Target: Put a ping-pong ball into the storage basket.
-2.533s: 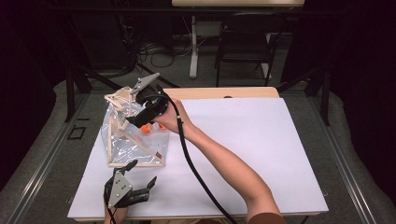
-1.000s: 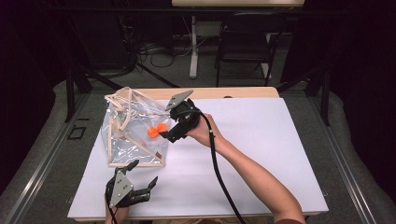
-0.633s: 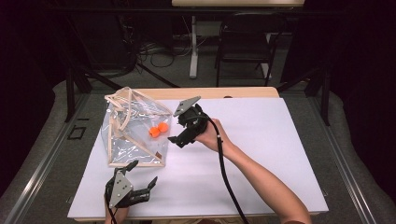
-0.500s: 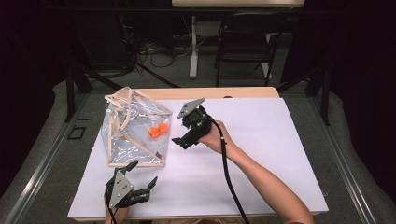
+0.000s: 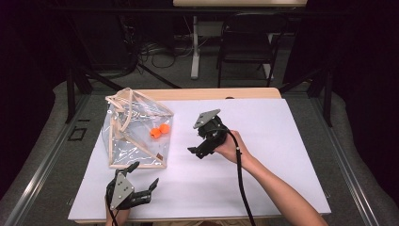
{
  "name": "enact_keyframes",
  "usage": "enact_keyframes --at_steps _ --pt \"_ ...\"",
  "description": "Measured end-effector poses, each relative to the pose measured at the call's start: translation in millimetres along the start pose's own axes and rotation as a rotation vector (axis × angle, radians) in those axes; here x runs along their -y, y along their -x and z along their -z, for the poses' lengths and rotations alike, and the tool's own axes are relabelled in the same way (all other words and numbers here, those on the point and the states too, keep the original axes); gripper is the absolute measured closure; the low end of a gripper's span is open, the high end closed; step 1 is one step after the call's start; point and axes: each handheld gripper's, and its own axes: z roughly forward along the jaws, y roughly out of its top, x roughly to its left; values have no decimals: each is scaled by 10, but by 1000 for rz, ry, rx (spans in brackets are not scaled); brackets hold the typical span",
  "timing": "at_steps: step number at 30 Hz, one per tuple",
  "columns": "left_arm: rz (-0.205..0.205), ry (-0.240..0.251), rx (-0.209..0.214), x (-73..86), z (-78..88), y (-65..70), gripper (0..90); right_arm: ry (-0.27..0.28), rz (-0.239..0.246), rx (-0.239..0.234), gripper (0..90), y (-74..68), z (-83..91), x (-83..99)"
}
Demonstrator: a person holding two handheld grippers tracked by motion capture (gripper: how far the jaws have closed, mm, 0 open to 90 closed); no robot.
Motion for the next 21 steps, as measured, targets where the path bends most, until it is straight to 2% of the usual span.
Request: enact_keyframes --at_steps 8,21 --pt "0 -2 -1 1 -7 6 156 -8 -16 21 0 32 96 199" --pt "-4 -5 0 0 -11 6 156 -25 -24 37 0 -17 192 443"
